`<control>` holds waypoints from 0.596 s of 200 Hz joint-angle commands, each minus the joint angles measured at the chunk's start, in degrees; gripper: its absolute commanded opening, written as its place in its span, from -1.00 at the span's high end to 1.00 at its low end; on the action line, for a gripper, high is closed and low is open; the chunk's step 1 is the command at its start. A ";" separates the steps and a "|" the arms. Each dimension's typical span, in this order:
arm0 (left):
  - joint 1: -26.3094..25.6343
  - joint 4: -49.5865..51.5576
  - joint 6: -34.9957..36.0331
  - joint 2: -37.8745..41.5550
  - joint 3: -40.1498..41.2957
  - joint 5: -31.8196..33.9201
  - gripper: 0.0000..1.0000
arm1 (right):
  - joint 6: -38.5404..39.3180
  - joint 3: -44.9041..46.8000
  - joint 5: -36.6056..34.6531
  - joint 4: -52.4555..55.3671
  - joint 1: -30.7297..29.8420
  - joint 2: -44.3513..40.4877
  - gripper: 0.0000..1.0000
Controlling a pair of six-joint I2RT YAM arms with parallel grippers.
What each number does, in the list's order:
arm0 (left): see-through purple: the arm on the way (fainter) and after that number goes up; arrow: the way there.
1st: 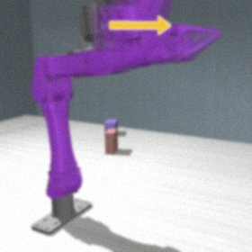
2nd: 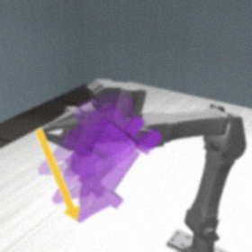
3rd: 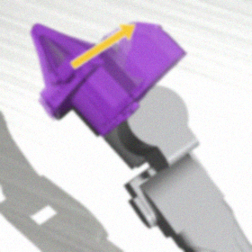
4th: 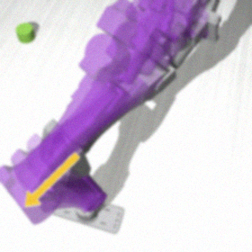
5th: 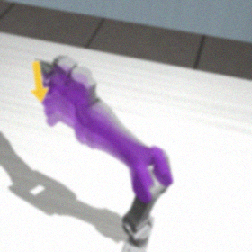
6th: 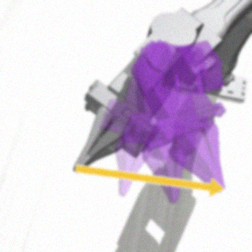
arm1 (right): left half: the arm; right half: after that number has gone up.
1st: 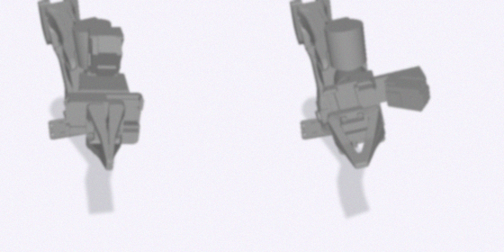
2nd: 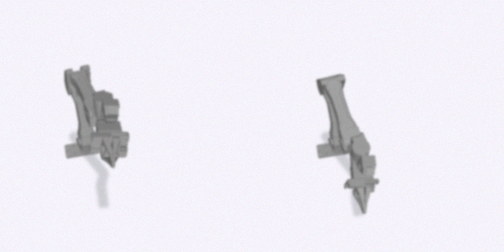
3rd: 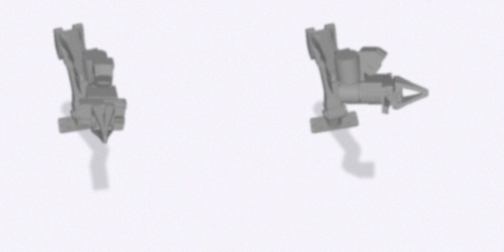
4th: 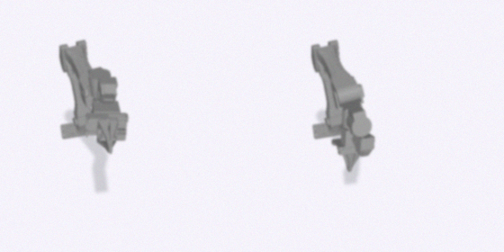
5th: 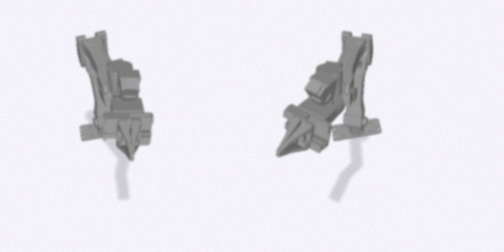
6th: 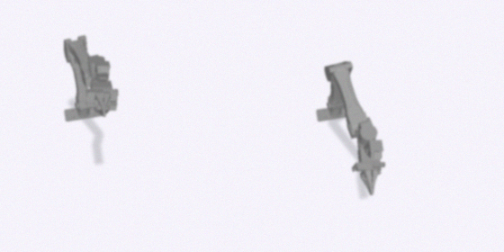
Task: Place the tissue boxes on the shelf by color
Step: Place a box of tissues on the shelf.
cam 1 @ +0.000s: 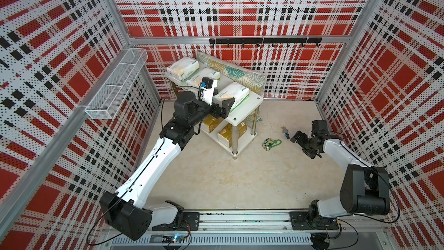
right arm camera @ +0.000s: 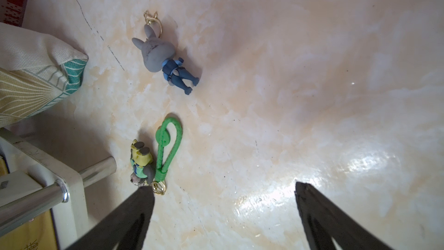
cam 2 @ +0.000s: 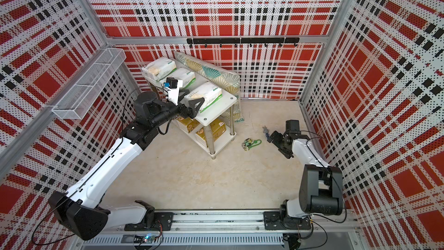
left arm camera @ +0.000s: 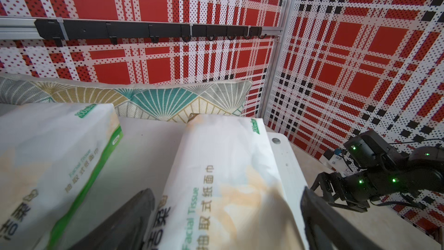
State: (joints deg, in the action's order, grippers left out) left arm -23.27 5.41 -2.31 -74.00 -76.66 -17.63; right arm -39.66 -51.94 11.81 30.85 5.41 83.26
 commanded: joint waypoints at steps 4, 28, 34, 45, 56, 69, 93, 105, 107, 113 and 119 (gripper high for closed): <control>0.86 -2.44 -0.58 1.08 -2.26 -1.65 -0.98 | 0.44 0.63 0.23 -0.88 -0.34 -0.47 -1.00; 0.94 -3.11 -1.12 0.91 -2.61 -2.08 -0.98 | 0.46 0.81 0.22 -1.03 -0.33 -0.47 -1.00; 0.96 -3.24 -1.21 1.02 -2.69 -1.85 -0.98 | 0.46 0.79 0.23 -1.07 -0.34 -0.47 -1.00; 1.03 -3.75 -1.73 1.49 -2.70 -0.72 -0.98 | 0.54 0.85 0.14 -1.03 -0.36 -0.47 -1.00; 1.13 -4.25 -2.31 2.17 -2.65 1.25 -0.98 | 0.59 0.92 0.01 -1.10 -0.36 -0.46 -1.00; 1.74 -3.98 -2.94 3.05 -2.83 3.62 -0.98 | 0.76 0.84 -0.12 -1.10 -0.36 -0.38 -1.00; 4.32 -2.82 -3.23 4.33 -2.66 4.15 -0.98 | 0.81 0.62 -0.30 -1.14 -0.38 -0.05 -1.00; 6.30 -2.28 -3.50 4.88 -2.18 3.65 -1.00 | 0.65 0.40 -0.14 -1.23 -0.39 0.05 -1.00; 6.70 -2.21 -3.56 4.97 -2.13 3.35 -1.00 | 0.68 0.36 -0.13 -1.23 -0.35 0.10 -1.00; 7.97 -2.07 -3.68 5.22 -1.79 2.61 -0.99 | 0.64 0.27 -0.05 -1.28 -0.37 0.19 -1.00; 8.65 -2.15 -4.02 5.59 -1.37 2.11 -0.98 | 0.64 0.19 -0.04 -1.24 -0.36 0.23 -1.00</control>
State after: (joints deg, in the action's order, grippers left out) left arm -17.93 3.44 -5.08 -70.48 -77.56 -15.00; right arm -39.64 -51.79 11.79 30.35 5.41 83.26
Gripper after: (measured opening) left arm 0.996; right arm 0.999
